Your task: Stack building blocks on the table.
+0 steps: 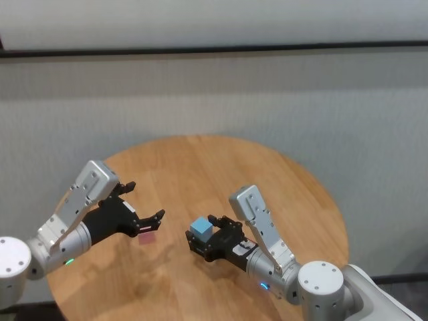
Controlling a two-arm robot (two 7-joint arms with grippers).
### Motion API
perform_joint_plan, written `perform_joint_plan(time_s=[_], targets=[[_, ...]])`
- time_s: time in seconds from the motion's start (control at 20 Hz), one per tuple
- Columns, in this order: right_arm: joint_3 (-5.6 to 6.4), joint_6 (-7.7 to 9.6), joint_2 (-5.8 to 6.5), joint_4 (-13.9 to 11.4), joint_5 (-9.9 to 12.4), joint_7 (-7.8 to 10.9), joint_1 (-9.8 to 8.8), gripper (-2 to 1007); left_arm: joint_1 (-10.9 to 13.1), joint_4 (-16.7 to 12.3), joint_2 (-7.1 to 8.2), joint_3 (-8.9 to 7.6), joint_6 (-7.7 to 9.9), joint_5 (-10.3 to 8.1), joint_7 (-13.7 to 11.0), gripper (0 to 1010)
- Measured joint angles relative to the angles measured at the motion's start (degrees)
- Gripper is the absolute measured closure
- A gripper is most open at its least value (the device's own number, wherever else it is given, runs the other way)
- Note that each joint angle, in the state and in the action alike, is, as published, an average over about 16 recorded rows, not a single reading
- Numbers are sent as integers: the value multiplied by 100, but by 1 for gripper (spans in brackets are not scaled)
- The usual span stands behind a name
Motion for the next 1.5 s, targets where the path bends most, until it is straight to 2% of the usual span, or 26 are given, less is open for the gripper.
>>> perform_joint_plan(time_s=[0.35,0.65,0.9,1.2,1.5], targets=[[99,-43,42,-189,43,-53,-33,181,0,0,0,0,0,0,0,8],[280,-64,165,-464,115,-153,-85,54,0,0,0,0,0,0,0,8],[472,-53,316,-681,184,-239,-152,9,0,0,0,0,0,0,0,8],[697,-42,492,-837,267,-296,-243,4,0,0,0,0,0,0,0,8],[796,-24,619,-895,309,-256,-304,4,0,4,1,-1,-1,-1,-4,8]])
